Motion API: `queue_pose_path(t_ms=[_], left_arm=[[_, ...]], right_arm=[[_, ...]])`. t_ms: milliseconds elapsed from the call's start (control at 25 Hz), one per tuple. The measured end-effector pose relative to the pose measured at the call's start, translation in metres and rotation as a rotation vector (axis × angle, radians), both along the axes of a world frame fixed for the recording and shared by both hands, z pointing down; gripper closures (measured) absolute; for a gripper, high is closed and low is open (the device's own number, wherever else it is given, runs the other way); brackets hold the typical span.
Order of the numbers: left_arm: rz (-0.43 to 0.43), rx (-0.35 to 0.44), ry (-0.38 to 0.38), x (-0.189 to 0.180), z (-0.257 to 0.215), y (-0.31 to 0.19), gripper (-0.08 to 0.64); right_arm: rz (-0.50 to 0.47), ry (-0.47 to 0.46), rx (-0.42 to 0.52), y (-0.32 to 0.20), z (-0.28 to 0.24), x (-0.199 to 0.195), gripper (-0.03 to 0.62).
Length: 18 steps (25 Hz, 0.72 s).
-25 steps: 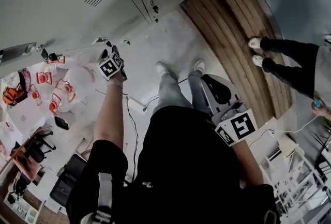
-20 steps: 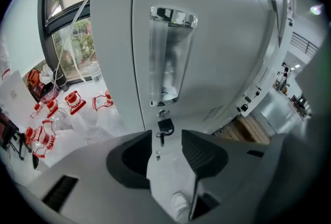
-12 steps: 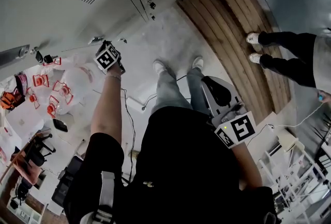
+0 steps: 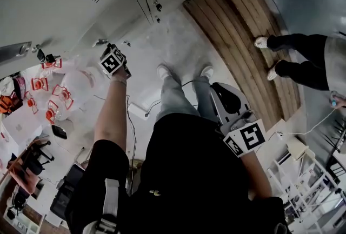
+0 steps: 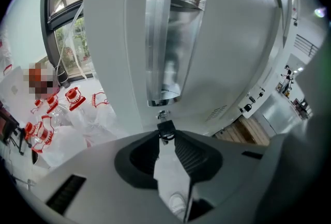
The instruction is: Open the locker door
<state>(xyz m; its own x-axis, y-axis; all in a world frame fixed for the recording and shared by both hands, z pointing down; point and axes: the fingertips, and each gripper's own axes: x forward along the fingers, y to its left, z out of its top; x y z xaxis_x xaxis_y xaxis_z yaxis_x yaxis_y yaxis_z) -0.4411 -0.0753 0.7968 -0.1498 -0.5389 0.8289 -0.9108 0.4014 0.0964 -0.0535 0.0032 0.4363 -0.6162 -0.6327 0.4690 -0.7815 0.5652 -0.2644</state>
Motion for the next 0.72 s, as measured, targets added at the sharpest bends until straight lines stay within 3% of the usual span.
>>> queue_pose_path(t_ms=[320,720], left_arm=[[-0.053,0.01,0.035,0.028,0.001,0.022,0.456],[-0.065,0.022,0.06,0.098,0.002,0.055,0.459]], right_arm=[[-0.035,-0.002,0.006,0.006,-0.001,0.018,0.547],[-0.064,-0.008,-0.008,0.03,0.0,0.072,0.548]])
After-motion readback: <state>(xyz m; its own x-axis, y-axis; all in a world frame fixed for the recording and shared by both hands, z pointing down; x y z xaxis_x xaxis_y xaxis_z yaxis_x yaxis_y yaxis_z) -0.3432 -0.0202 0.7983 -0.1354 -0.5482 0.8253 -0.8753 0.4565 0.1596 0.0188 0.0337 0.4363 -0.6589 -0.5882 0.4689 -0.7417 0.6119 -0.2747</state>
